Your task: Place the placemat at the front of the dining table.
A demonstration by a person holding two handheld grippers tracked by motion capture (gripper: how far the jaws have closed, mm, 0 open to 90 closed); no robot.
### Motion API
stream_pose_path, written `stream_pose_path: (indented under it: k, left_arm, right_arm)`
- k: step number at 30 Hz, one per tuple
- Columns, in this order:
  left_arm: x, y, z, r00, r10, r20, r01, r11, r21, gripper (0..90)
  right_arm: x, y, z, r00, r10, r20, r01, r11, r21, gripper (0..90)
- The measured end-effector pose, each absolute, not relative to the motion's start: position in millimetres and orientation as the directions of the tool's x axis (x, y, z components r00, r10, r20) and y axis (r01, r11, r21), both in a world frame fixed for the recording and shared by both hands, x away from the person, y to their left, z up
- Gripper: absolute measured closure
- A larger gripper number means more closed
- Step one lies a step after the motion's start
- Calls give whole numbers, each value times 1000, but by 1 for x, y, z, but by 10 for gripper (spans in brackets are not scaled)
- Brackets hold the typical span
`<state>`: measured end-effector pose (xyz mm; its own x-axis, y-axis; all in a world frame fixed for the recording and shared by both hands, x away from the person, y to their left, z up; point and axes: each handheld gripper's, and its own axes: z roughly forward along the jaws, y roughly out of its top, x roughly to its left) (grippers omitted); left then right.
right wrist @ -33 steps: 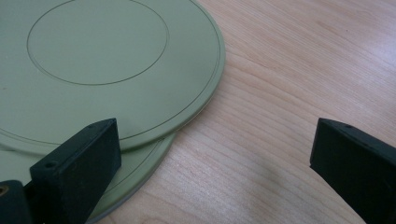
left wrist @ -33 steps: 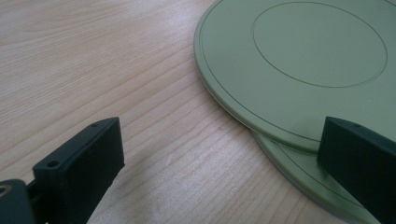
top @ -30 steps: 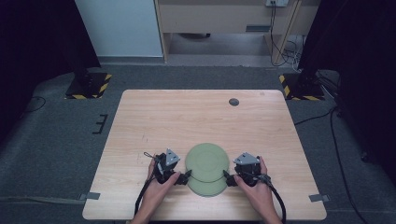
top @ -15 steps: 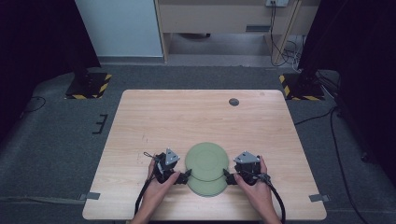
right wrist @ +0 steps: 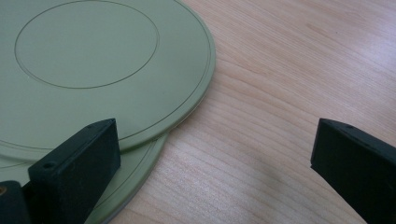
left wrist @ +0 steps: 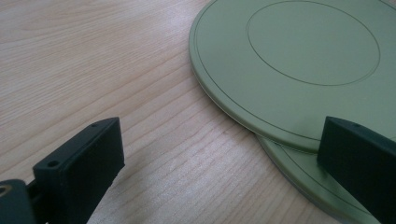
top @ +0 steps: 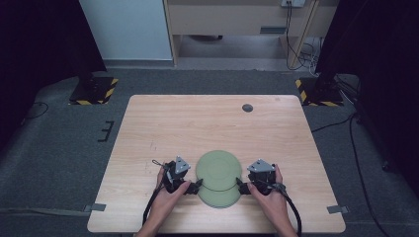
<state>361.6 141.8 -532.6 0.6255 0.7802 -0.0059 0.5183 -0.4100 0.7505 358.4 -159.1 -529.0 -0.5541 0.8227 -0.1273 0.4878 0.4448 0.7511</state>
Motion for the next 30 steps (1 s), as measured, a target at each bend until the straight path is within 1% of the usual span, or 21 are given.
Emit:
stream_pose_path:
  k: [7, 14, 30]
  left_arm:
    - [363, 139, -530, 626, 780, 20, 513, -430, 743, 0]
    - [366, 141, -530, 623, 782, 5, 519, -418, 746, 0]
    - [369, 141, -531, 608, 794, 7, 518, -403, 754, 0]
  right_arm:
    - [359, -158, -529, -546, 827, -130, 486, 440, 755, 21]
    - [359, -158, -529, -545, 828, -130, 486, 438, 756, 24]
    - [360, -158, -531, -533, 838, -121, 488, 421, 765, 21]
